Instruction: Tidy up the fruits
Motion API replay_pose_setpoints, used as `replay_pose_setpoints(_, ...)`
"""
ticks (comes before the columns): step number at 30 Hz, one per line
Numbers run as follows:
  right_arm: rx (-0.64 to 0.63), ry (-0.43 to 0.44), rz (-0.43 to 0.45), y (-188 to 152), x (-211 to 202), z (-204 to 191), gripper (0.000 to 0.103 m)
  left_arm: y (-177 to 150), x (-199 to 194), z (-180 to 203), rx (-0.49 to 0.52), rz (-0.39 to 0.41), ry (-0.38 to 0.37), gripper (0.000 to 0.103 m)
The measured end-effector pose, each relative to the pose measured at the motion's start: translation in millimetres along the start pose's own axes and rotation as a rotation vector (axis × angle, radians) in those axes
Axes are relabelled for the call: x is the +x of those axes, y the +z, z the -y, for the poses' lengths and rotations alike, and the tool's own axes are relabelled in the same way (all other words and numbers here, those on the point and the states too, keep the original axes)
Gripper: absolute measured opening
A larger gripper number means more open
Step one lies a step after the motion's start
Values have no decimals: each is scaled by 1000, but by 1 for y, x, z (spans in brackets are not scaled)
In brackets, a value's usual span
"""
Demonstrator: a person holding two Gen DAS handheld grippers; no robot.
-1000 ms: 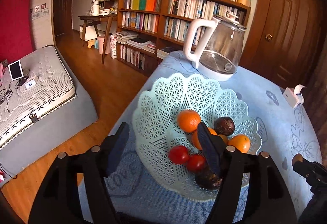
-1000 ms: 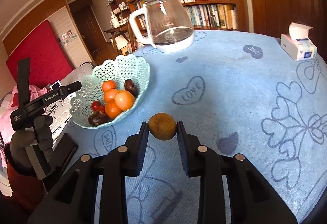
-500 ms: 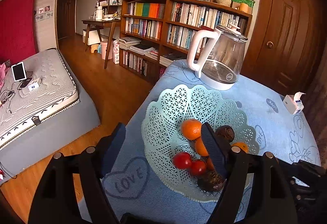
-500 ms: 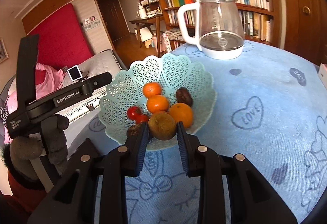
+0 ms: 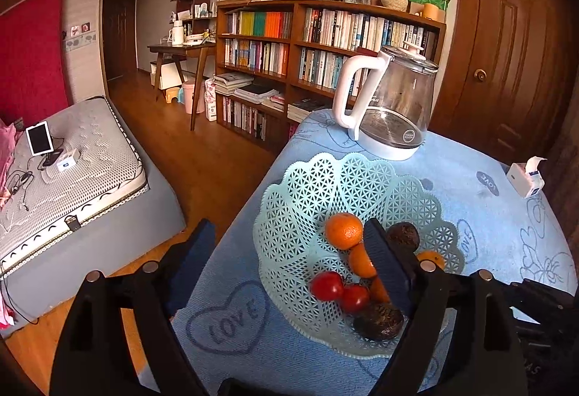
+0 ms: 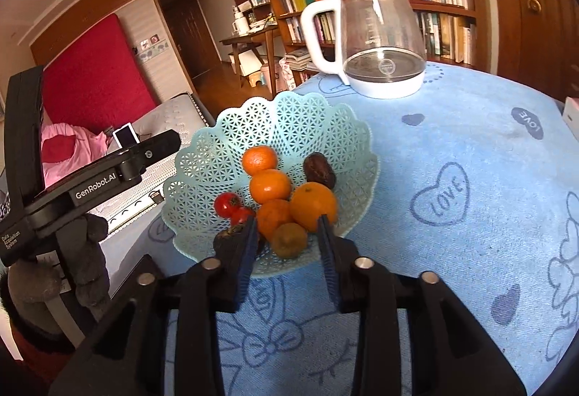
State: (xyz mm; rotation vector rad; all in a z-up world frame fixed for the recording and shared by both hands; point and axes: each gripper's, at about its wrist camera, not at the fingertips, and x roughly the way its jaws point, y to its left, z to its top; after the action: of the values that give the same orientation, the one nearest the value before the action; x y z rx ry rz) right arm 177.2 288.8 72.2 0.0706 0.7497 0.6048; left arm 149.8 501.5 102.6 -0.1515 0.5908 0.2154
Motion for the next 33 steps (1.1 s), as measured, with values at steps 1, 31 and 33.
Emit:
replay_pose_setpoints(1,9,-8,7,-1,-2,2,41,0,-1,2,9,5,8,86)
replay_pose_setpoints(31,-108,-123,117,-15,-27,-13,98,-4,-25,35,221,147,170,100)
replay_pose_setpoints(33,-121,-136,129,-15,-29,-15,98,-4,-26,37,235,156,173,100)
